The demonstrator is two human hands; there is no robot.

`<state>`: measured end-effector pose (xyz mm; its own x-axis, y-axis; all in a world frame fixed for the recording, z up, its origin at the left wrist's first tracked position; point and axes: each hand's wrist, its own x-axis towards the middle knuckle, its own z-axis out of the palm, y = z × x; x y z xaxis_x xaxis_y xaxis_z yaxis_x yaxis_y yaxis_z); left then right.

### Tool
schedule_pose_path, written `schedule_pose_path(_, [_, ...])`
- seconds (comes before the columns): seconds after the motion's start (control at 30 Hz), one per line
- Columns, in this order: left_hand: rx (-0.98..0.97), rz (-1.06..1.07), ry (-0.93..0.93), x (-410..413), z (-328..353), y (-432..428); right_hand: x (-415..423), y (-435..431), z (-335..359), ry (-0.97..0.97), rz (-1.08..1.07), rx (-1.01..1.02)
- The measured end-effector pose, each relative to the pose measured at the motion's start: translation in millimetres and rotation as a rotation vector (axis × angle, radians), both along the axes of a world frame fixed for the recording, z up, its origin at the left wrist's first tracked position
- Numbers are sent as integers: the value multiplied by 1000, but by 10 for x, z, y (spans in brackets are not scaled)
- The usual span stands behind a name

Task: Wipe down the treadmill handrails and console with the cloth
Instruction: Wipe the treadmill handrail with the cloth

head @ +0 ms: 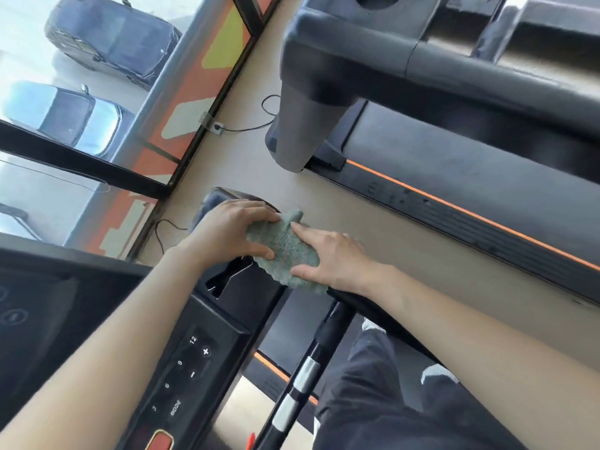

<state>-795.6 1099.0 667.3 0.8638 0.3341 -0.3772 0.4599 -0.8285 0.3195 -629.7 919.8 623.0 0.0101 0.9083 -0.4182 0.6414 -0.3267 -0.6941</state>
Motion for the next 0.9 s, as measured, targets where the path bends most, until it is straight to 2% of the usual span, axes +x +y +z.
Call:
schedule_pose_path(0.5, [11,-144,-115,548,-273,-1570,467,-1818,25,-174,-94,-38])
schedule_pose_path(0.9, [53,-153,-221,1019,-388,-2926,781,-3254,8,-300,-184,-28])
